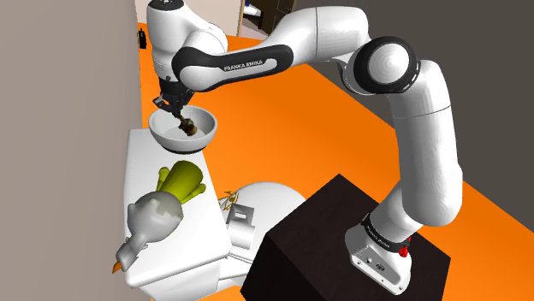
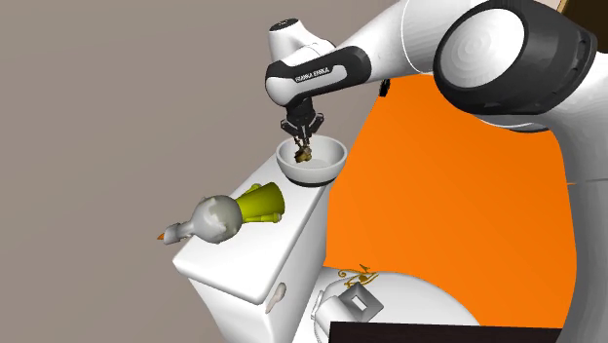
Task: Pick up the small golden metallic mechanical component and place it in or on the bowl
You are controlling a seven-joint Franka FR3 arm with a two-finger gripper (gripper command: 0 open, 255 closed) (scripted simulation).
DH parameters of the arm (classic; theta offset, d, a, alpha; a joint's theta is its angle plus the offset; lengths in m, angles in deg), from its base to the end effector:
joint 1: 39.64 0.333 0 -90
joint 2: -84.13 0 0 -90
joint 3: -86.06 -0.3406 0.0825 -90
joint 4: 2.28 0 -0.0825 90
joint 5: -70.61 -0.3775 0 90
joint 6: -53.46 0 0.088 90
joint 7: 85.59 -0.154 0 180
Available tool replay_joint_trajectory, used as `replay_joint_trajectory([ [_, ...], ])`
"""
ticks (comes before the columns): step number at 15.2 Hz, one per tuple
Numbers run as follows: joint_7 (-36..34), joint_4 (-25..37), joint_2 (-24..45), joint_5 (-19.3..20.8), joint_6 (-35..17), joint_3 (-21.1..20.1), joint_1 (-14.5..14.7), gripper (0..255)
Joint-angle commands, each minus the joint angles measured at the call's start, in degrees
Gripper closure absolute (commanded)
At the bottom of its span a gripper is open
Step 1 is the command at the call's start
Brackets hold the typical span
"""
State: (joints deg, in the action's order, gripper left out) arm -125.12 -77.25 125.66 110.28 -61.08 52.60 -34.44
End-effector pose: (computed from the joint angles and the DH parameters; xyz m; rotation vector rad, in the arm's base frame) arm 0.6830 0.3309 0.3433 2.9588 0.1694 0.3508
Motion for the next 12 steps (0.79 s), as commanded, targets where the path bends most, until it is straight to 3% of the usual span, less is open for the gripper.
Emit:
replay_joint_trajectory([
  [1,-0.11,-0.07,0.08,0.07,-0.15,0.03,0.04,255],
  [6,-0.11,-0.07,0.08,0.07,-0.15,0.03,0.04,255],
  [7,-0.11,-0.07,0.08,0.07,-0.15,0.03,0.04,0],
  [12,-0.11,-0.07,0.08,0.07,-0.15,0.03,0.04,0],
])
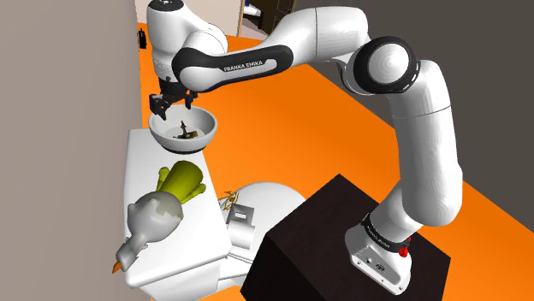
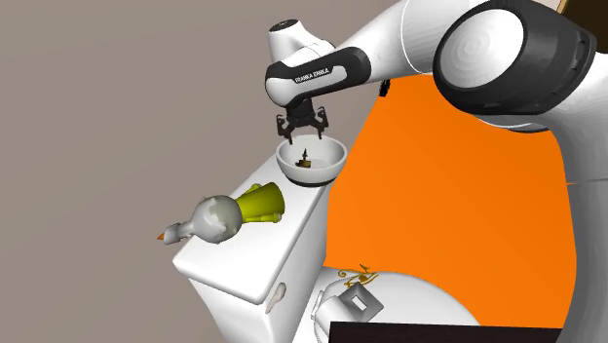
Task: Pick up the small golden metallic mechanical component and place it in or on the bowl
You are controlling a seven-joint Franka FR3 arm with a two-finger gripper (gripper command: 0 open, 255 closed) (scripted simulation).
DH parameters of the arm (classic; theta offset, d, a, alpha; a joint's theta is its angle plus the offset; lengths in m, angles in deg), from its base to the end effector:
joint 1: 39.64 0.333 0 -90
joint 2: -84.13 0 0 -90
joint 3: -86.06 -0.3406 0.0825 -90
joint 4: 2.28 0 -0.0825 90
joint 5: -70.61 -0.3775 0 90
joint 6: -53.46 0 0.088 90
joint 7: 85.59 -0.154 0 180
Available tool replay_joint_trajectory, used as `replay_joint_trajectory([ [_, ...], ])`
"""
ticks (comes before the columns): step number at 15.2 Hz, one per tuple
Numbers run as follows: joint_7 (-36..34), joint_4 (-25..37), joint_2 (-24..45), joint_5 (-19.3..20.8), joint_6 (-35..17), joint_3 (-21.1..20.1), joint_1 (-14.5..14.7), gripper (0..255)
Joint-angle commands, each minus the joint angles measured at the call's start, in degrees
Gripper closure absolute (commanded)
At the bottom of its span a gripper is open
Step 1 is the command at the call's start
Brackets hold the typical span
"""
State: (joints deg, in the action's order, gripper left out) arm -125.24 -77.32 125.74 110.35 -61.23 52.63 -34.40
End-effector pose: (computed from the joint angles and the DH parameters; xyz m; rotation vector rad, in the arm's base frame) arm 0.6829 0.3314 0.3419 2.9591 0.1691 0.3515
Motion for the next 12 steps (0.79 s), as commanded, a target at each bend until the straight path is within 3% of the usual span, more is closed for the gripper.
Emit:
replay_joint_trajectory([
  [1,0.24,0.23,-0.96,-0.51,1.14,-0.41,0.02,0],
  [4,0.96,1.41,-3.36,-1.88,4.53,-1.45,0.27,0],
  [12,0.97,1.41,-3.35,-1.87,4.52,-1.45,0.27,0],
])
